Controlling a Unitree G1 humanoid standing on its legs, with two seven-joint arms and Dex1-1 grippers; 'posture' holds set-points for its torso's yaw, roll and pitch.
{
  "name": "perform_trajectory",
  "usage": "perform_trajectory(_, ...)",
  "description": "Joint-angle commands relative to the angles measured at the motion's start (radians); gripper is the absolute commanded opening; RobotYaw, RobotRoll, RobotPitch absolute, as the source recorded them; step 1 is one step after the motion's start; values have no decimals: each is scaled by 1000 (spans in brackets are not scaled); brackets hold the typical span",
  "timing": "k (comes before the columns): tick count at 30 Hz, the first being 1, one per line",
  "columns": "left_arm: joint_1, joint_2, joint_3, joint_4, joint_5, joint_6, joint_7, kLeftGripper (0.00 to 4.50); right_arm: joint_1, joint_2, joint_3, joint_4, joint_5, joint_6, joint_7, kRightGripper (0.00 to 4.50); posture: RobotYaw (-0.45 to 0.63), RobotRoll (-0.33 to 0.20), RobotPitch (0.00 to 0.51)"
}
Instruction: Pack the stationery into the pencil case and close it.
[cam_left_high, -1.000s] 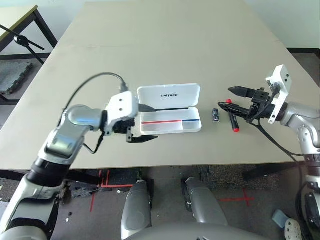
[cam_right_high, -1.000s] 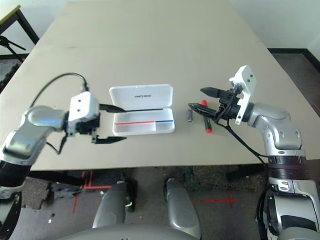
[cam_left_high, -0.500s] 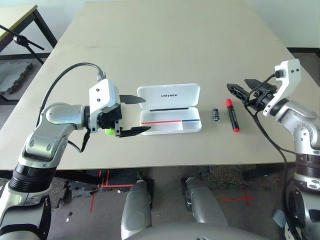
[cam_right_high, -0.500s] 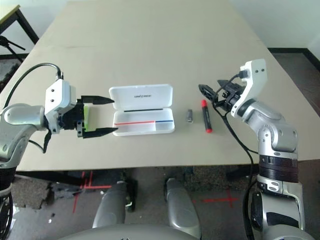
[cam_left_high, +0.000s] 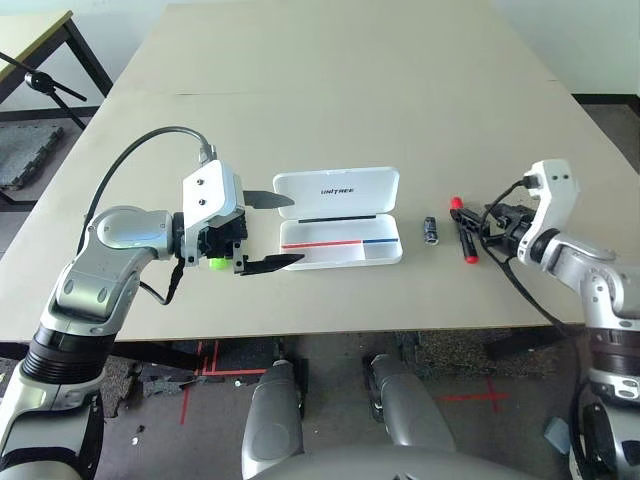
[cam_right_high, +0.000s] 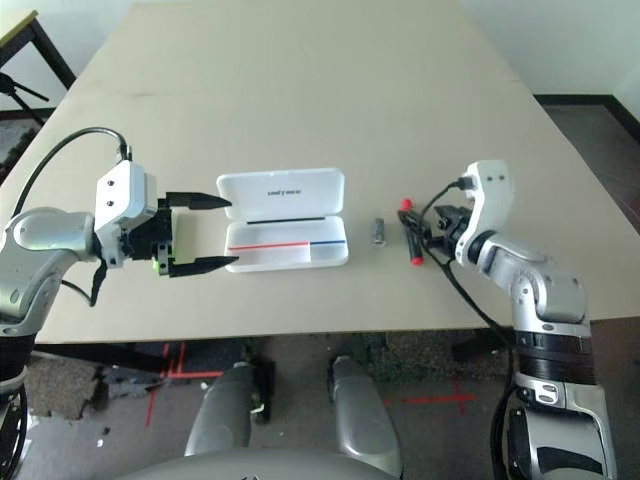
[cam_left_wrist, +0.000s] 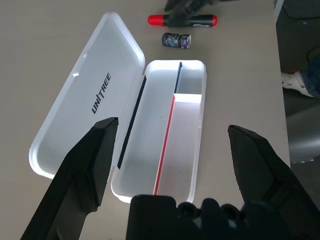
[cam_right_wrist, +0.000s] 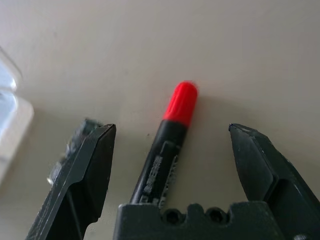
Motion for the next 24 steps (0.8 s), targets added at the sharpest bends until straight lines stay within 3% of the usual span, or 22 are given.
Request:
perform_trajectory(1, 4, 8, -6, -17, 3, 2, 10, 4442, -2, -26, 40, 26, -45, 25, -2, 4500, -69, 0, 164)
perform_trajectory(8, 14, 15, -2, -34, 1, 13, 21, 4442, -25, -63, 62, 48, -80, 61, 5, 4500, -63, 0, 169)
perform_trajectory(11, 16, 19, 0, -36, -1, 16, 22, 4500, -27, -103, 64, 44, -61, 101, 53, 3859, -60, 0, 172)
perform_trajectory(20, 11, 39, 12, -25, -4, 14, 15, 4500, -63, -227, 75, 78, -68, 100, 177, 524, -70, 0, 166)
perform_trajectory(24, 3, 45, 16, -16, -1, 9, 13, 4500, -74, -272, 89, 59, -76, 29, 256, 473, -69, 0, 164)
